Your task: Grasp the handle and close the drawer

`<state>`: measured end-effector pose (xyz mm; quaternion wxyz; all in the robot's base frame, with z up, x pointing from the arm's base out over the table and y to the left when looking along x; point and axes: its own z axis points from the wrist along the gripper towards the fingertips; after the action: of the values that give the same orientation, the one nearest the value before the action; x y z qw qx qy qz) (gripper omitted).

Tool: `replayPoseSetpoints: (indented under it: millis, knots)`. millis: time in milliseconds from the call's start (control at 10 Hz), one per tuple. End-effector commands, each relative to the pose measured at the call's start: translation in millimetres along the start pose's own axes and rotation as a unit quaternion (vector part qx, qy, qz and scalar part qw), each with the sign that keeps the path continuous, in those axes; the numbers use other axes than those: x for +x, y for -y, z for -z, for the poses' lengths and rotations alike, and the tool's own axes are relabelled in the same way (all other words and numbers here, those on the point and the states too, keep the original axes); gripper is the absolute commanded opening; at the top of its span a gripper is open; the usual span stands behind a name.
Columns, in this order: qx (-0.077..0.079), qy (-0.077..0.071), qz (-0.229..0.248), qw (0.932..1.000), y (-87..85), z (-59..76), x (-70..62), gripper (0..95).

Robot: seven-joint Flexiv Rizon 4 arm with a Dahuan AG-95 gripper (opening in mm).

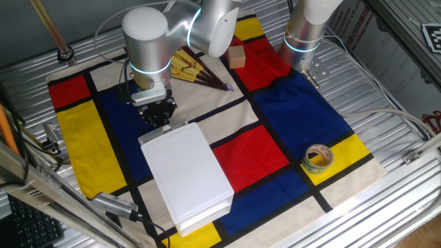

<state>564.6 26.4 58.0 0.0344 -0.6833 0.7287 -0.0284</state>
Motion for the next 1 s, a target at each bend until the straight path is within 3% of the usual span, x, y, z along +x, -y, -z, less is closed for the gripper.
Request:
replayPoseSetpoints:
  millis: [100,1000]
  knots:
    - [0.0,0.0,0.005,1.0,-0.4,-0.4,-2.0,0.0]
    - [0.0,0.009,0.012,0.9999,-2.3,0.2,-12.1,0.0]
